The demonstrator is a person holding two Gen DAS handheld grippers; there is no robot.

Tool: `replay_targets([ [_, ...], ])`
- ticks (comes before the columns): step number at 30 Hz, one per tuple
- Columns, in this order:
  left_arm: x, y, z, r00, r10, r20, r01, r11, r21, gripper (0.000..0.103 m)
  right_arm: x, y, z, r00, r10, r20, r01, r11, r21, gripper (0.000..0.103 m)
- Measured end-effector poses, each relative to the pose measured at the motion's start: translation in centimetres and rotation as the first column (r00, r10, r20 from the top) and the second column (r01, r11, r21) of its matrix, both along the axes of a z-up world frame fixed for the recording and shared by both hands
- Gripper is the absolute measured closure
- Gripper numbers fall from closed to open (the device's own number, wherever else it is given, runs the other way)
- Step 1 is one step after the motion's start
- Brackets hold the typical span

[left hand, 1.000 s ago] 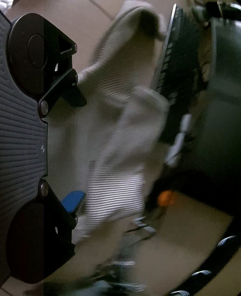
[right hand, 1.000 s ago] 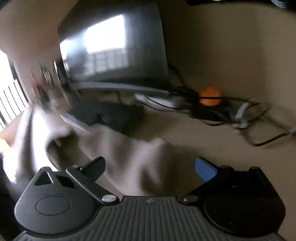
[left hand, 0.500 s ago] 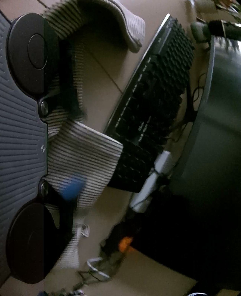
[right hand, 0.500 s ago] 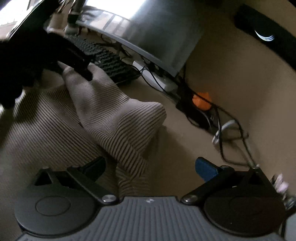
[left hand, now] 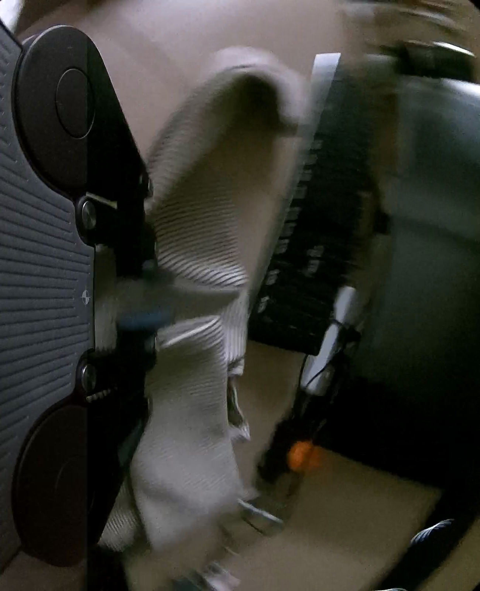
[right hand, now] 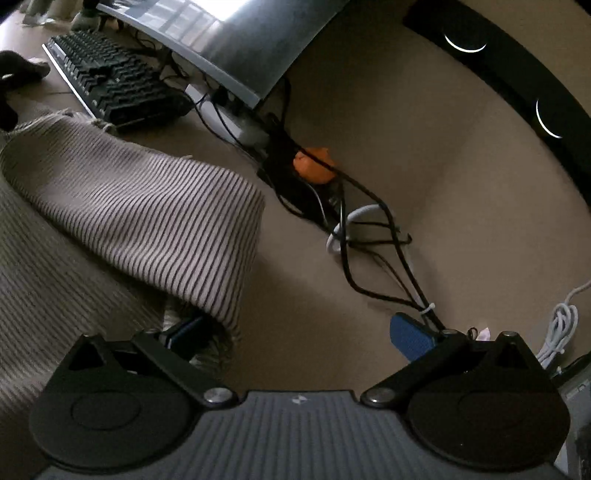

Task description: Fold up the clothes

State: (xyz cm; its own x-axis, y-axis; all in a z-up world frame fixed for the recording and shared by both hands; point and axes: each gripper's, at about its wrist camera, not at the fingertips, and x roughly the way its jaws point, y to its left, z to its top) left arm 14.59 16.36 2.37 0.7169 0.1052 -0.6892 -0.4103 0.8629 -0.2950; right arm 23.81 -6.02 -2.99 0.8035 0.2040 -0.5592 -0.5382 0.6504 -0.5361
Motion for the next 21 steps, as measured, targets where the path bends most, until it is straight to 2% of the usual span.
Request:
replay_targets([
  [2, -0.4, 0.7, -0.5, 1.000, -0.001, 0.023, 0.003, 0.993, -0.120, 0.021, 0.0, -0.2, 0.0, 1.000, -0.004, -0.004, 0.004, 1.000, 0.013, 0.000],
  [3, -0.6, 1.1, -0.8, 0.999, 0.000, 0.035, 0.006, 0.984, -0.180, 0.021, 0.0, -0.1, 0.0, 1.000, -0.003, -0.012, 0.003, 1.000, 0.023, 0.000],
  [4, -0.3, 1.1, -1.1, 0.999, 0.005, 0.033, 0.001, 0.978, -0.207, 0.021, 0.0, 0.1, 0.0, 1.000, 0.003, -0.021, -0.002, 1.000, 0.031, 0.000],
  [6, 1.2, 0.6, -1.7, 1.000, 0.004, 0.026, 0.002, 0.979, -0.203, 0.021, 0.0, 0.7, 0.1, 0.999, 0.021, -0.045, -0.019, 0.999, 0.044, 0.000],
  [8, 2.8, -0.5, -1.6, 1.000, 0.009, 0.021, -0.007, 0.991, -0.132, 0.023, -0.1, 1.4, -0.1, 0.997, 0.034, -0.071, -0.030, 0.998, 0.051, 0.000],
  [9, 3.6, -1.3, -1.5, 1.000, -0.001, 0.010, 0.002, 0.997, -0.077, 0.046, -0.2, 1.7, -0.4, 0.996, 0.038, -0.082, -0.034, 0.998, 0.050, 0.000],
  [11, 5.2, -2.9, -1.6, 0.998, -0.046, -0.036, 0.048, 0.998, 0.037, 0.085, -0.4, 2.3, -0.9, 0.995, 0.038, -0.091, -0.036, 0.999, 0.034, 0.000],
  [13, 5.6, -4.2, -1.1, 0.995, -0.088, -0.048, 0.093, 0.989, 0.116, 0.087, -0.7, 2.5, -1.2, 0.997, 0.031, -0.071, -0.030, 0.999, 0.012, 0.000],
  [15, 5.3, -5.1, 0.8, 0.992, -0.129, -0.005, 0.127, 0.972, 0.197, 0.089, -1.0, 2.6, -1.2, 1.000, 0.002, 0.016, -0.002, 1.000, -0.018, 0.000],
  [17, 4.2, -5.6, 3.6, 0.987, -0.146, 0.059, 0.122, 0.944, 0.307, 0.089, -1.3, 2.5, -1.0, 0.991, -0.030, 0.131, 0.035, 0.999, -0.034, 0.000],
  [19, 3.2, -5.5, 6.0, 0.981, -0.156, 0.117, 0.100, 0.919, 0.382, 0.089, -1.9, 2.8, -0.9, 0.979, -0.033, 0.201, 0.043, 0.998, -0.046, 0.000],
  [21, 3.0, -5.4, 6.7, 0.980, -0.159, 0.122, 0.093, 0.900, 0.427, 0.088, -2.6, 3.6, -1.7, 0.970, -0.020, 0.242, 0.044, 0.994, -0.097, 0.000],
])
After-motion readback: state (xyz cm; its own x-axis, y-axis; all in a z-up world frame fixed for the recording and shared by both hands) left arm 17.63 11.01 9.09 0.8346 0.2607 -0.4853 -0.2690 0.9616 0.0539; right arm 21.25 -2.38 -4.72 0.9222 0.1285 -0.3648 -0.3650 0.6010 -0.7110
